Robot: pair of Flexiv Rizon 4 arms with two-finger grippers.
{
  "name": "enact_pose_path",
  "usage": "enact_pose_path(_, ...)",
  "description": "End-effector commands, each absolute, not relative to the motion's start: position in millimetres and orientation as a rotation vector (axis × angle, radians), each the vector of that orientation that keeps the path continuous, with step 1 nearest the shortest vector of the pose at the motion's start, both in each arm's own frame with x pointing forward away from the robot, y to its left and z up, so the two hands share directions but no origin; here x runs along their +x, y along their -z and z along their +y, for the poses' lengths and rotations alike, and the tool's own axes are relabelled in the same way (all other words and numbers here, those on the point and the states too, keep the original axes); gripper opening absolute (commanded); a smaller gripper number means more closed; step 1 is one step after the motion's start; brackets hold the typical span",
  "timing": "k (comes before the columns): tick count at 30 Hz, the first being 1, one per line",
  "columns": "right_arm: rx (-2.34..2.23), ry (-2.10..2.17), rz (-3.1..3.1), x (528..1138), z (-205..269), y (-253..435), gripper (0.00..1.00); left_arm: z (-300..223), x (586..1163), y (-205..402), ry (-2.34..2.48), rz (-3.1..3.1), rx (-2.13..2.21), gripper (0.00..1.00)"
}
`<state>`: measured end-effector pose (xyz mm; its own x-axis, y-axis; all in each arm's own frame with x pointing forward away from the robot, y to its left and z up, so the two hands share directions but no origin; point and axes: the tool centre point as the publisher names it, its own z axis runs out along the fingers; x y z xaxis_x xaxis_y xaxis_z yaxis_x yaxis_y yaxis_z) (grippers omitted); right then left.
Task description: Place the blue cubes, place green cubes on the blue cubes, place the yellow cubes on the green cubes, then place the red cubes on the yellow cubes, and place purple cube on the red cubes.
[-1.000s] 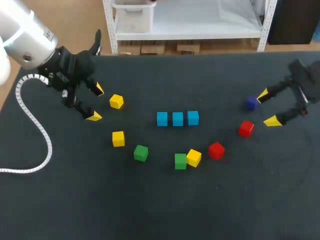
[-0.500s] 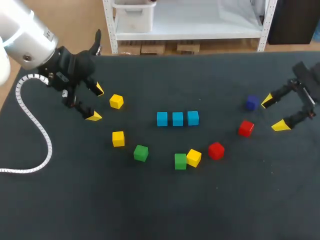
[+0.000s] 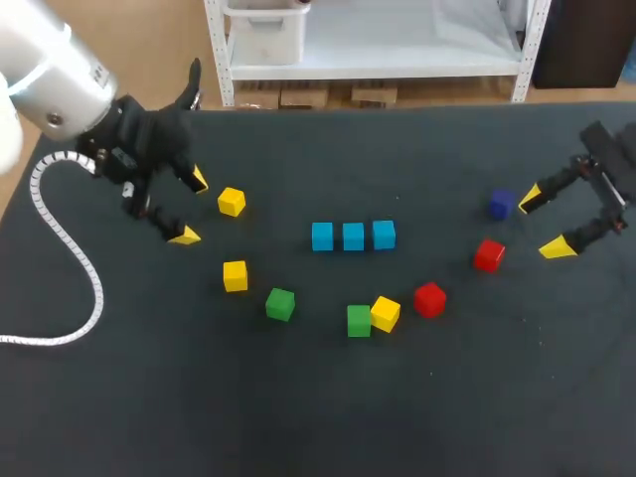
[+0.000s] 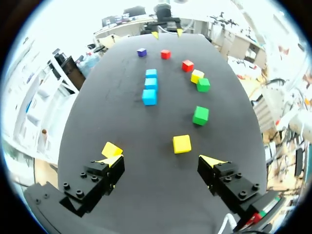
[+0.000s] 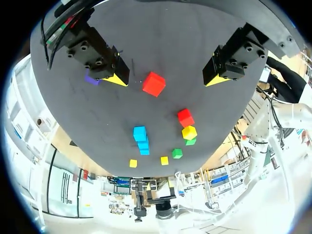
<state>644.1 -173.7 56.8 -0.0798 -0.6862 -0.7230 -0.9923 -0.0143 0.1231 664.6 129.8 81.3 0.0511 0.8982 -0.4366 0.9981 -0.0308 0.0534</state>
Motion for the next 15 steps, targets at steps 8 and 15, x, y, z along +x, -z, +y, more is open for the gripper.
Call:
enact_pose_path(8,-1.74,-0.884,1.807,645,-174,-56,1.0,99,641,-84,0.326,1.875,2.177,1.0)
enact_pose_path(15,-1.74,-0.884,1.807,645,-174,-56,1.0,88,629,-79,0.337,1.864,2.22,1.0)
